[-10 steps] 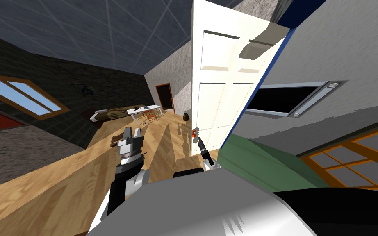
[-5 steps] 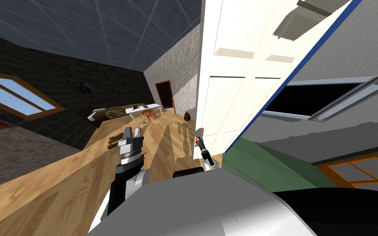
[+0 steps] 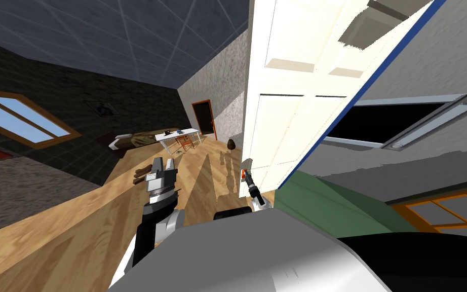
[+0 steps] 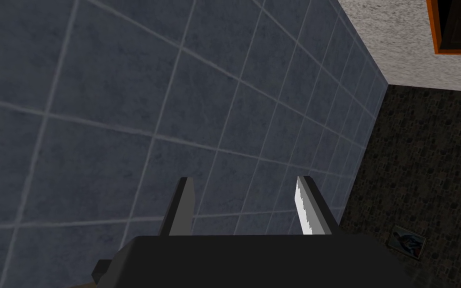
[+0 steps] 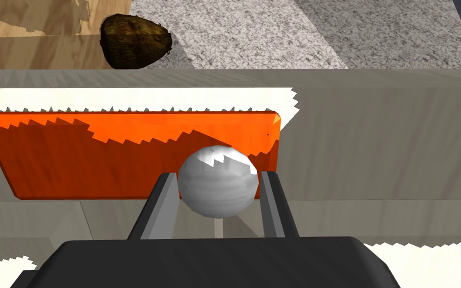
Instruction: Push the door open
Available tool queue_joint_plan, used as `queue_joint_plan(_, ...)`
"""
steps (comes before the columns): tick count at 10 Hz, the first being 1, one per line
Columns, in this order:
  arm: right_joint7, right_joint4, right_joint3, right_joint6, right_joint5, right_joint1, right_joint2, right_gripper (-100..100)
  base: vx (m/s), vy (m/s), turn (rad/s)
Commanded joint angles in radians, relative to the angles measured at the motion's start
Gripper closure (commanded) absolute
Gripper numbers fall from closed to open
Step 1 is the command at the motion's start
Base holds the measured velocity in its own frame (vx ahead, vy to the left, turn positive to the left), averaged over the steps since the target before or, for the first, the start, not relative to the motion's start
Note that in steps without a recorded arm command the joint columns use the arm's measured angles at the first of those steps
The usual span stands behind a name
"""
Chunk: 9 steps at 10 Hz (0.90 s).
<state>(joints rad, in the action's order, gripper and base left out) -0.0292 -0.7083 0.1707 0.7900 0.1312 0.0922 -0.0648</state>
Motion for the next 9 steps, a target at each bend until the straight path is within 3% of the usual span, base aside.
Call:
queue_joint_plan(1,0.001,-0.002,0.000,0.002,0.000,0.001,0.000,100,-0.009,0.000,-0.003)
queue_joint_plan(4,-0.005,0.004,-0.019,-0.002,0.009,0.002,-0.005,100,0.071,0.038,-0.028)
queue_joint_plan(9,-0.022,0.013,-0.079,-0.007,0.035,0.013,-0.010,100,0.179,0.090,-0.056)
